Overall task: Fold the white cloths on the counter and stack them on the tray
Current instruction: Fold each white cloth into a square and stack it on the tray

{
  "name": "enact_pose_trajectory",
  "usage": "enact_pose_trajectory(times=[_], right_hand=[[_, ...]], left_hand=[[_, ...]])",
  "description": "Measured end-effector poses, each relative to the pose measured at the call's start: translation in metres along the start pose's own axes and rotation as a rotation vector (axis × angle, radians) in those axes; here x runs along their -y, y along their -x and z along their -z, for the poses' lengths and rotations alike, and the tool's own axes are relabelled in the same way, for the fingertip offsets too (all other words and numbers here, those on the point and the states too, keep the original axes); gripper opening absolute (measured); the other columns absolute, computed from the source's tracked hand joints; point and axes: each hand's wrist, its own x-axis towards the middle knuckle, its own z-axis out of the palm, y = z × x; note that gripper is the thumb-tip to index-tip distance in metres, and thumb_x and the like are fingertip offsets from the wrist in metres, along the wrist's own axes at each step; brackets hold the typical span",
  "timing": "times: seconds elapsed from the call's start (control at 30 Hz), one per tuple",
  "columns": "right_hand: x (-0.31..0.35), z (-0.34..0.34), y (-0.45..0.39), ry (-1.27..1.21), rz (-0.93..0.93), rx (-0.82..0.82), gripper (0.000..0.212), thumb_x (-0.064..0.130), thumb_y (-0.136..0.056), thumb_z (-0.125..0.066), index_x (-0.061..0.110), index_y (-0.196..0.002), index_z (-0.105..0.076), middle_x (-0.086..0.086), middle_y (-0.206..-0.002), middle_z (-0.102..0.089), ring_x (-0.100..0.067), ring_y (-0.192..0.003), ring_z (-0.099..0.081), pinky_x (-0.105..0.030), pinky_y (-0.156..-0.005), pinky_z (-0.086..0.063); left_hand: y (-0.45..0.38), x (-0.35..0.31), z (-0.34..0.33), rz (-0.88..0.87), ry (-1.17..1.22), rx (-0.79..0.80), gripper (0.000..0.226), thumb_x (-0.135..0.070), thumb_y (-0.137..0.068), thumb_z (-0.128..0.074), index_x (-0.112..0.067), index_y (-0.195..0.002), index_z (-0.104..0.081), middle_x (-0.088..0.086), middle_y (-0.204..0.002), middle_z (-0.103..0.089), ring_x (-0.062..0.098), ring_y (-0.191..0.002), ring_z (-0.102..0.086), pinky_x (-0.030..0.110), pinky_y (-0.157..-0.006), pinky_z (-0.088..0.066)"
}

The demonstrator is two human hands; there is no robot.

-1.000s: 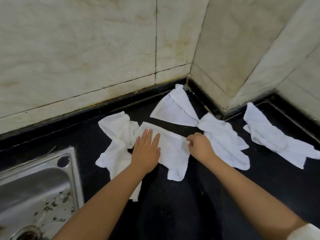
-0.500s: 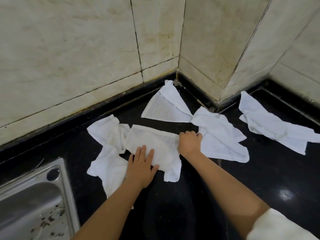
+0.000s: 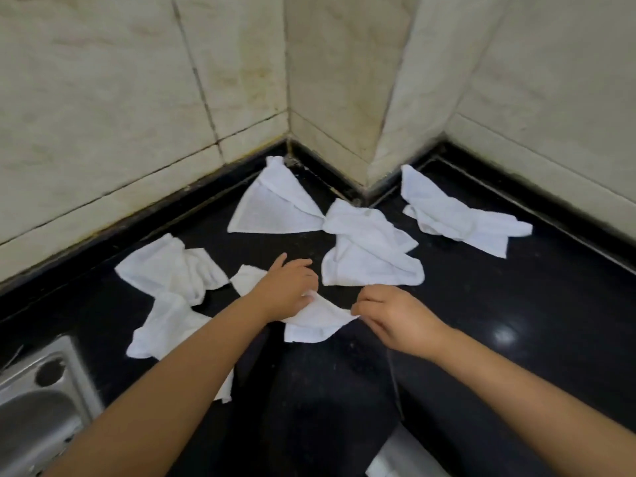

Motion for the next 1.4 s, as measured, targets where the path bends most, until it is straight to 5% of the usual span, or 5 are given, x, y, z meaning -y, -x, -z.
enact_pose_trajectory(times=[0.27,0.47,0.67,1.0,1.4], right_hand=[[-0.052,0.103,0.108,0.251,-0.569,-0.459,0.020,0.006,-0.076,-0.047,-0.001,-0.073,-0.065,-0.018,-0.070,-0.061,-0.035,-0.063,-0.062,-0.037,-0.052,-0.054],[-0.061,0.165,0.209,0.497,-0.789,-0.945,0.014,-0.009,-0.074,-0.051,-0.006,-0.077,-0.065,-0.021,-0.070,-0.060,-0.032,-0.065,-0.056,-0.025,-0.063,-0.035],[-0.048,0.115,0.321,0.378,-0.849,-0.499,0.023,0.006,-0.075,-0.042,0.000,-0.073,-0.064,-0.016,-0.071,-0.062,-0.032,-0.066,-0.059,-0.032,-0.063,-0.044],[-0.038,0.076,0.381,-0.582,-1.081,0.599,0.015,0.005,-0.084,-0.054,0.020,-0.080,-0.058,0.000,-0.076,-0.059,-0.006,-0.060,-0.055,-0.018,-0.060,-0.042],[-0.088,0.064,0.404,-0.253,-1.572,-0.099,0.012,0.011,-0.085,-0.056,0.007,-0.092,-0.065,-0.004,-0.087,-0.061,-0.017,-0.080,-0.054,-0.026,-0.069,-0.042]], left_hand=[[-0.062,-0.091,0.062,-0.390,0.031,-0.627,0.035,-0.022,-0.088,-0.038,-0.004,-0.070,-0.063,0.012,-0.061,-0.062,0.028,-0.056,-0.061,0.029,-0.055,-0.038],[-0.108,-0.214,0.106,-0.609,0.207,-1.002,0.011,-0.011,-0.088,-0.044,-0.011,-0.093,-0.054,0.014,-0.072,-0.061,0.022,-0.074,-0.046,0.034,-0.061,-0.039],[-0.112,-0.271,0.036,-0.827,0.077,-0.676,0.026,-0.012,-0.078,-0.045,-0.007,-0.074,-0.070,0.011,-0.066,-0.067,0.029,-0.057,-0.064,0.028,-0.048,-0.053],[-0.097,-0.318,-0.016,-0.558,-0.157,0.710,0.022,-0.017,-0.093,-0.050,-0.010,-0.111,-0.061,0.005,-0.098,-0.056,0.013,-0.085,-0.049,0.027,-0.077,-0.042],[-0.160,-0.343,-0.030,-0.247,0.256,0.081,0.022,-0.015,-0.094,-0.046,-0.010,-0.101,-0.066,0.010,-0.101,-0.064,0.023,-0.090,-0.059,0.033,-0.079,-0.048]])
